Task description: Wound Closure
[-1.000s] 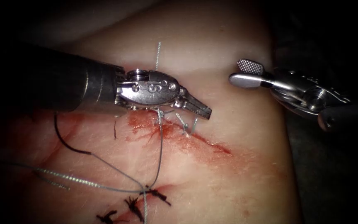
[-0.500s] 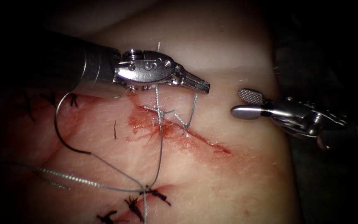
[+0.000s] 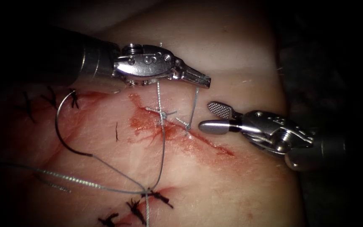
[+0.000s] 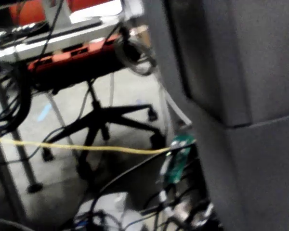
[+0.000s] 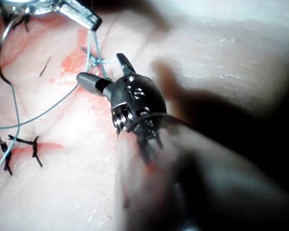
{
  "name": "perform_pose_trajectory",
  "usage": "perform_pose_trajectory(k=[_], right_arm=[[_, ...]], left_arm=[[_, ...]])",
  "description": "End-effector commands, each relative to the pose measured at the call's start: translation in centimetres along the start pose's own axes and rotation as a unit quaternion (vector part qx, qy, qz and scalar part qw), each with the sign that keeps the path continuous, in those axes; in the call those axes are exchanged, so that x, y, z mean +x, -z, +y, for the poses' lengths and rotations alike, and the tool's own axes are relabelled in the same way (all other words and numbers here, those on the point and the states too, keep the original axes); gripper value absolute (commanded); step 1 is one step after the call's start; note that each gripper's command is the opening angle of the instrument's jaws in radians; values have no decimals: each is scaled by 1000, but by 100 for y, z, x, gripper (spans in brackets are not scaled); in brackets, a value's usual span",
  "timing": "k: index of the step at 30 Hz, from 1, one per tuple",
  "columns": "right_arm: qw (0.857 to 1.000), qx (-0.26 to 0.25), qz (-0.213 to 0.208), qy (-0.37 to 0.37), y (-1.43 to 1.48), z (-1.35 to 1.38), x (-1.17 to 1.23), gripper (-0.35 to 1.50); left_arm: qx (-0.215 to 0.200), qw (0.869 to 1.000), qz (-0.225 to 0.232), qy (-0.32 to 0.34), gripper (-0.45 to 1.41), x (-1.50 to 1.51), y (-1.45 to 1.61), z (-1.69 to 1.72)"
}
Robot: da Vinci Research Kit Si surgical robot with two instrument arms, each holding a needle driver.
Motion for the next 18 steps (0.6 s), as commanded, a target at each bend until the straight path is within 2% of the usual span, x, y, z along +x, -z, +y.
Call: perform_pose_trajectory(k=[1,7,18], right_arm=[[1000,2,2,-1,-14,-4,-4,141],[1000,12,25,-5,-31,-8,-2,140],[1000,2,31,-1,-59,2,-4,141]], left_arm=[[0,1000,0,0,-43,-3,-6,-3],[1,1000,1,0,-45,-3,-6,-3],[2,1000,1,1,-45,-3,-6,-2]])
